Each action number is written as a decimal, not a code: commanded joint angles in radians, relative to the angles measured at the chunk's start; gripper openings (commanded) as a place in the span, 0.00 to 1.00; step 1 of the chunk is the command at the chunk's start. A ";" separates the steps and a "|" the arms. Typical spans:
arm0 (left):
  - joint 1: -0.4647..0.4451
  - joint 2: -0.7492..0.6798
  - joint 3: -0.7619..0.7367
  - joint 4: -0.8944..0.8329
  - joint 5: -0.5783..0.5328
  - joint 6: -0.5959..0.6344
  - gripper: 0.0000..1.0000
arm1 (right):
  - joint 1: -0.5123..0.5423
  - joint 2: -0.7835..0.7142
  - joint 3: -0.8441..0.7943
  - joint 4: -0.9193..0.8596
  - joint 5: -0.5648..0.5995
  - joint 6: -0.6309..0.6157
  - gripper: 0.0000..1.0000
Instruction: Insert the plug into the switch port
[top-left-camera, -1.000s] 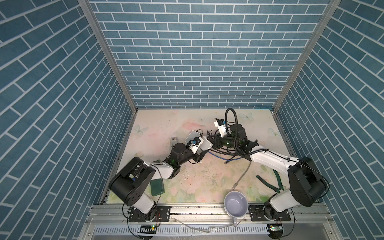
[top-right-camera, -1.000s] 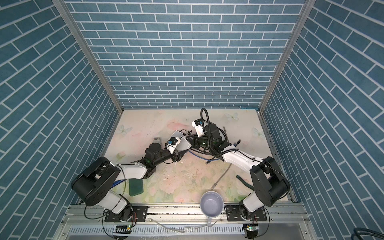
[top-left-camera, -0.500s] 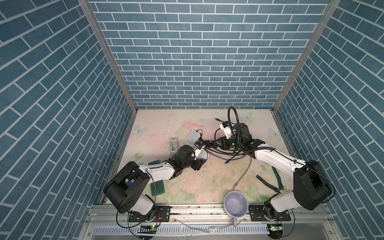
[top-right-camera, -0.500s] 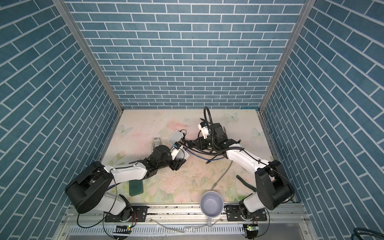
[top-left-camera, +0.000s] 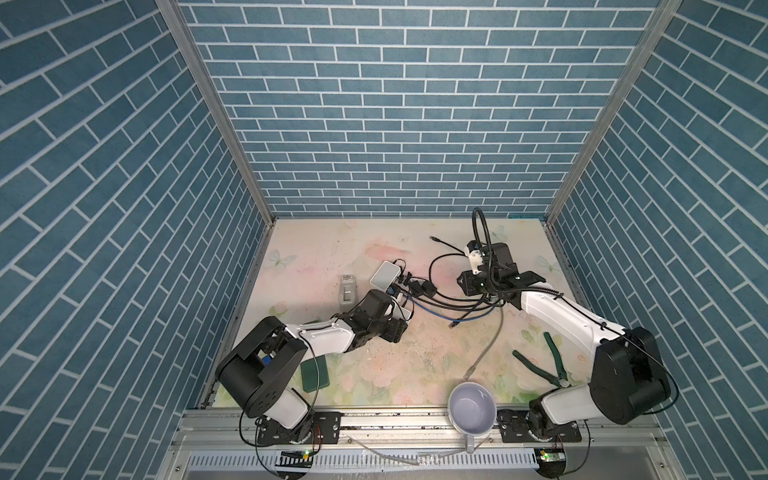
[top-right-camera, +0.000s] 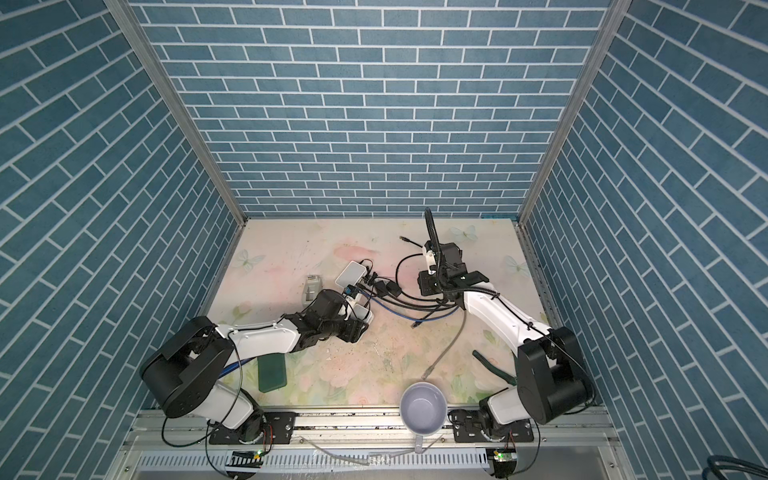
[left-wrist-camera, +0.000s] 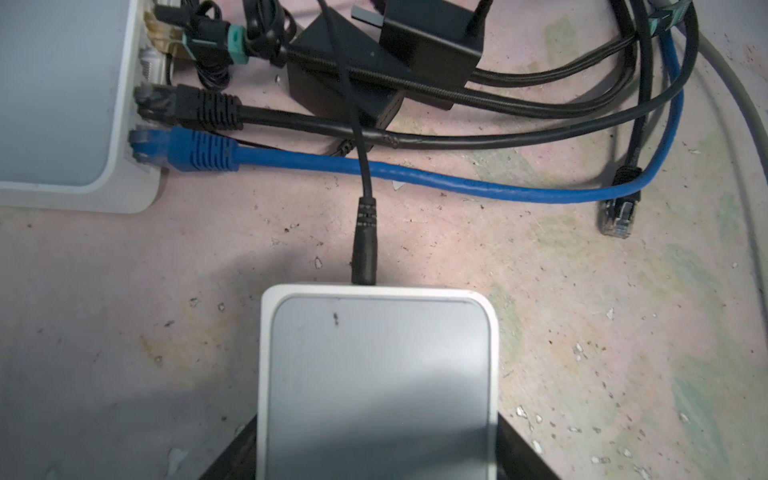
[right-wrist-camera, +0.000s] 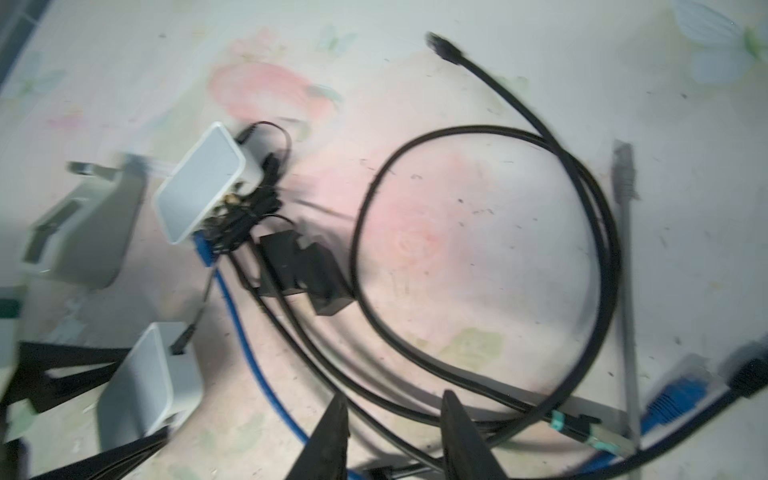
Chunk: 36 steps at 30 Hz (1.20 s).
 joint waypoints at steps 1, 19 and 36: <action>0.001 0.023 -0.005 -0.094 -0.006 -0.045 0.66 | -0.032 0.052 0.059 -0.104 0.079 0.001 0.38; 0.000 -0.065 -0.046 -0.018 -0.009 -0.019 1.00 | -0.178 0.245 0.119 -0.077 0.070 0.067 0.37; 0.001 -0.262 -0.153 0.105 -0.044 0.032 1.00 | -0.219 0.405 0.164 -0.016 -0.034 0.137 0.21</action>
